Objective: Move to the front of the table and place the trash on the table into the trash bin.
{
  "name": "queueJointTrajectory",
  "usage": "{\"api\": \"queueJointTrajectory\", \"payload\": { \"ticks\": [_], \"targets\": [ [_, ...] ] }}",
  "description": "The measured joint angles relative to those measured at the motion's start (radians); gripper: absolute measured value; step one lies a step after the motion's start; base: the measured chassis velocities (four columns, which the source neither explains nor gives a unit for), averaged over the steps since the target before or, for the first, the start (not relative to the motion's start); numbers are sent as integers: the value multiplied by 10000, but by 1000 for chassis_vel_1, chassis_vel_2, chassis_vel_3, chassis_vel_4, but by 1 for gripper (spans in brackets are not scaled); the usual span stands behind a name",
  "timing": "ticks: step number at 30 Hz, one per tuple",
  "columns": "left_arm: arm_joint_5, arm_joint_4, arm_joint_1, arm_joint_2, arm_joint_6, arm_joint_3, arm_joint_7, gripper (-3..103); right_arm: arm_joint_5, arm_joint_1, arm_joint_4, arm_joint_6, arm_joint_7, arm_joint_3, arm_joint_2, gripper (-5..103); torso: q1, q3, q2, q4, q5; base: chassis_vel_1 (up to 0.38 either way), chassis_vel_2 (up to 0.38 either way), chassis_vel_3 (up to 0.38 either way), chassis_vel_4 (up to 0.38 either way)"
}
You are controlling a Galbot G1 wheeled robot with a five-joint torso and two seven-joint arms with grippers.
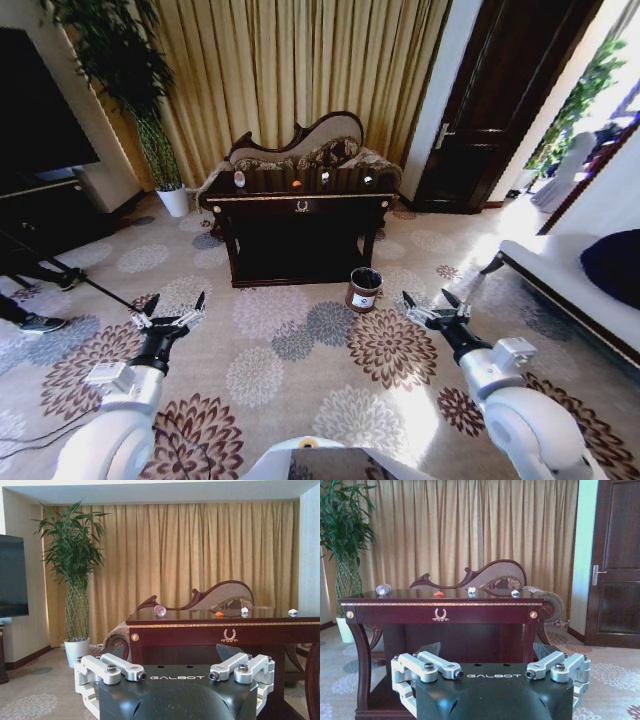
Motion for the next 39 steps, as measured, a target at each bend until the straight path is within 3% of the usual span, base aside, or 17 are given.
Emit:
{"api": "queueJointTrajectory", "payload": {
  "ticks": [22,39],
  "targets": [
    [-130,-214,62,264,310,-114,-476,100,-152,215,-24,-115,284,-167,340,100,0,0,0,0,0,0,0,0,0],
    [-193,-325,80,312,335,-104,-550,100,-281,120,-91,202,-96,-215,726,100,0,0,0,0,-1,0,0,0,0]
  ]
}}
